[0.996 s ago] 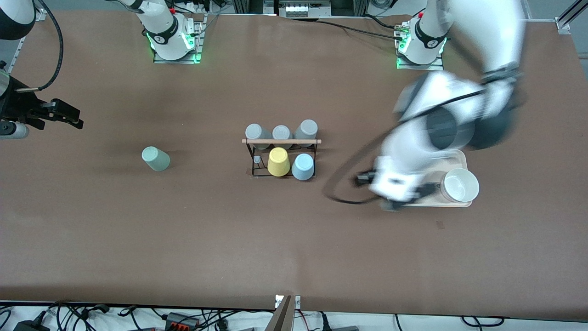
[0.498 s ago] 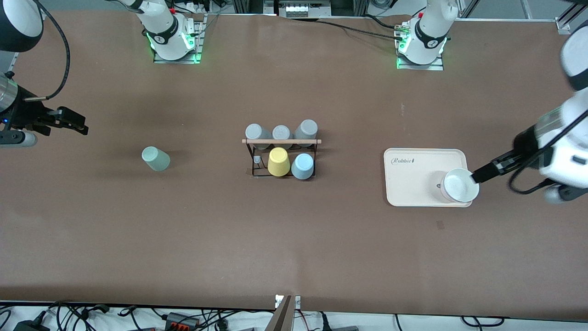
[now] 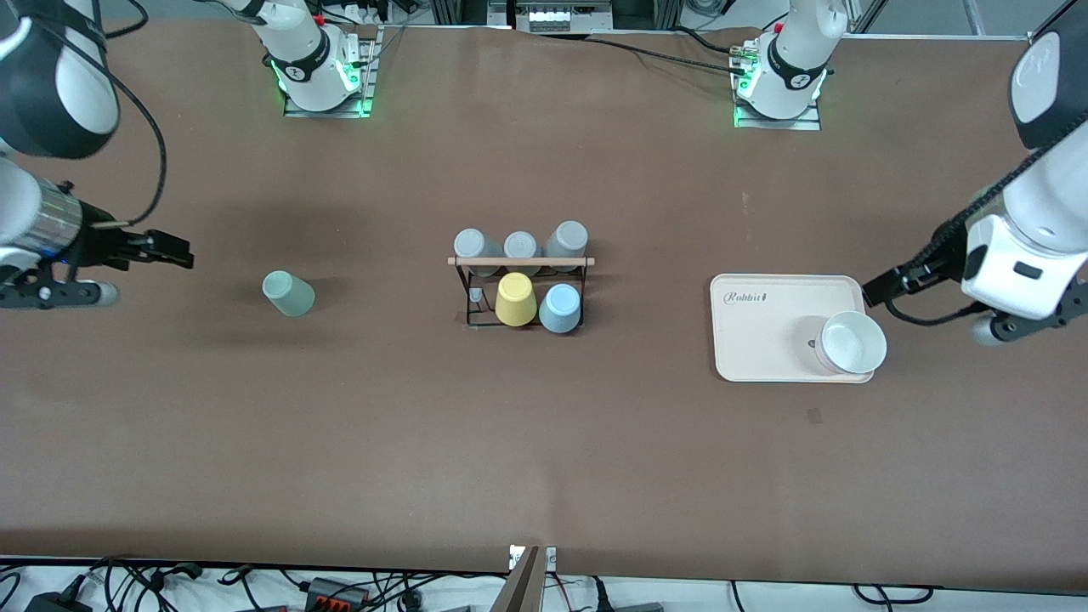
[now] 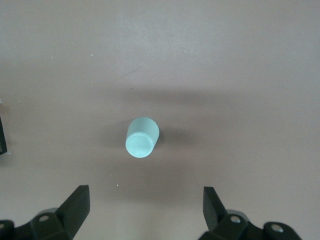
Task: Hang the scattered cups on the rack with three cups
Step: 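Withdraw the left gripper while the right gripper reaches the teal cup, then grasp the pale teal cup with the right gripper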
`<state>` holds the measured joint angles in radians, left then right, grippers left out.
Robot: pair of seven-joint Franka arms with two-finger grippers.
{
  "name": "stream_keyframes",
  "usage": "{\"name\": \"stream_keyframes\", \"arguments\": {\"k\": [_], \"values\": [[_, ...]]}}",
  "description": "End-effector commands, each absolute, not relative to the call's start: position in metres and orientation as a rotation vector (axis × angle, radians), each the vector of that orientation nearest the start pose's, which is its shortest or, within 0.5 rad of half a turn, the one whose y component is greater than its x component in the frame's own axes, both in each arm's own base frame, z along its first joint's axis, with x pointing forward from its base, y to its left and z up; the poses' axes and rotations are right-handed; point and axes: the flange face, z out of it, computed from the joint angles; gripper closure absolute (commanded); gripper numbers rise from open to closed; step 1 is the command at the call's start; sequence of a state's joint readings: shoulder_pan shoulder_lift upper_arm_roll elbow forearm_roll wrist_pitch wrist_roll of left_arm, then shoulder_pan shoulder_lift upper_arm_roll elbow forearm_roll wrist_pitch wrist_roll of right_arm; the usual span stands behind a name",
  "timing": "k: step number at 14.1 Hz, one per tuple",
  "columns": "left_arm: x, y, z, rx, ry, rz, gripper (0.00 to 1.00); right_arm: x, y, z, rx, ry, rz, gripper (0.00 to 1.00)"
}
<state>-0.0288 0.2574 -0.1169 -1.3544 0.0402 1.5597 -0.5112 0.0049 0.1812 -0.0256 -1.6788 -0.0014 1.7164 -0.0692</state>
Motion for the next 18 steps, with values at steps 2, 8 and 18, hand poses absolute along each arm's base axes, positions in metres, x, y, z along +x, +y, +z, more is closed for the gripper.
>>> {"name": "stream_keyframes", "arguments": {"k": [2, 8, 18], "values": [[0.557, -0.088, 0.558, -3.046, -0.477, -0.018, 0.0, 0.599, 0.006, 0.451, -3.143, -0.093, 0.274, 0.0], [0.558, -0.091, 0.575, -3.088, -0.457, -0.114, 0.0, 0.586, 0.01, 0.345, -3.151, -0.051, 0.237, 0.0], [0.563, -0.094, 0.573, -3.097, -0.434, -0.13, 0.0, 0.568, 0.018, 0.236, -3.152, 0.102, 0.294, 0.0]]}}
